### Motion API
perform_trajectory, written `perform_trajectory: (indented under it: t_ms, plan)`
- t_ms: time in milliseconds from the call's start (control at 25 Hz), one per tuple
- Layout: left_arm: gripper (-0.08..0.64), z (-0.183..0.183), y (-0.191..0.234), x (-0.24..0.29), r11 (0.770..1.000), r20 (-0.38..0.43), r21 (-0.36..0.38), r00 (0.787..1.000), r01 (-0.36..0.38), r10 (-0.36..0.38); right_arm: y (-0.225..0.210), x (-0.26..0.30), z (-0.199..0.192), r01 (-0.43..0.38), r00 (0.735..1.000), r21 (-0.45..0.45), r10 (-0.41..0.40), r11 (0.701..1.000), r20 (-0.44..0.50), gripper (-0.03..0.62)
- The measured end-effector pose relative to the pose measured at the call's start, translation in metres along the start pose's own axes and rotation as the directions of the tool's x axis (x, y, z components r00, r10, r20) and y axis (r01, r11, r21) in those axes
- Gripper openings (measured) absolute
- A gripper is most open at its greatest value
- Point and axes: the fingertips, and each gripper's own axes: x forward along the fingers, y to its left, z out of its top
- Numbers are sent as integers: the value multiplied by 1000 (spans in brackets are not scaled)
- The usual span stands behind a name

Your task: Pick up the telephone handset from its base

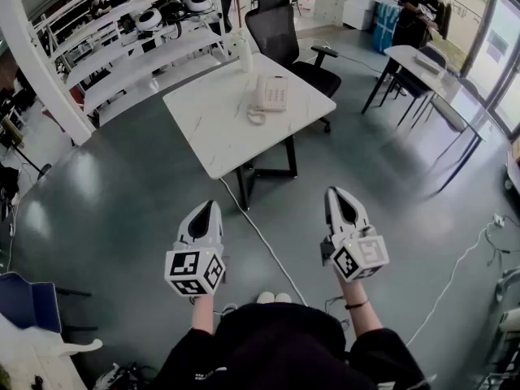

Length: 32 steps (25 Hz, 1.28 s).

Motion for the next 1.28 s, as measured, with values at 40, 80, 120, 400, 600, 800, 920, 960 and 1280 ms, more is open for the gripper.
perform_trajectory:
  t_ms: [40, 80, 120, 400, 600, 800, 920, 960, 1280]
  plan:
    - [-2, 0, -1, -1, 1000, -1, 0, 1000, 0, 0, -1, 0, 0, -3, 1000, 0, 3, 1000, 2, -9]
    - [0, 0, -3, -1, 1000, -2, -1, 1000, 1, -1, -1, -1, 0, -4, 1000, 0, 4, 1000, 3, -9]
    - [-2, 0, -4, -2, 1000, -4, -1, 1000, 2, -2, -2, -2, 0, -5, 1000, 0, 5, 1000, 3, -9]
    - [-2, -9, -10, -2, 1000, -21, -8, 1000, 4, -4, -8, -6, -6, 6, 1000, 6, -6, 1000, -8, -9]
    - [-2, -16, -13, -1, 1000, -34, -14, 999, -11, 10, -16, -9, -10, 18, 1000, 22, -17, 1000, -14, -9]
    - [-2, -26, -22, -3, 999, -50, -25, 999, -22, 21, -25, -12, -13, -3, 1000, 23, 4, 1000, -24, -9]
    - [-2, -33, -25, -4, 999, -60, -25, 998, -37, 36, -31, -10, -16, -5, 1000, 31, 5, 1000, -26, -9]
    - [-2, -33, -24, -3, 999, -64, -23, 997, -42, 40, -32, -8, -17, -3, 1000, 34, 4, 999, -26, -9]
    - [0, -30, -11, 25, 998, -47, -15, 997, -59, 59, -39, 25, -23, -21, 999, 45, 22, 999, -25, -8]
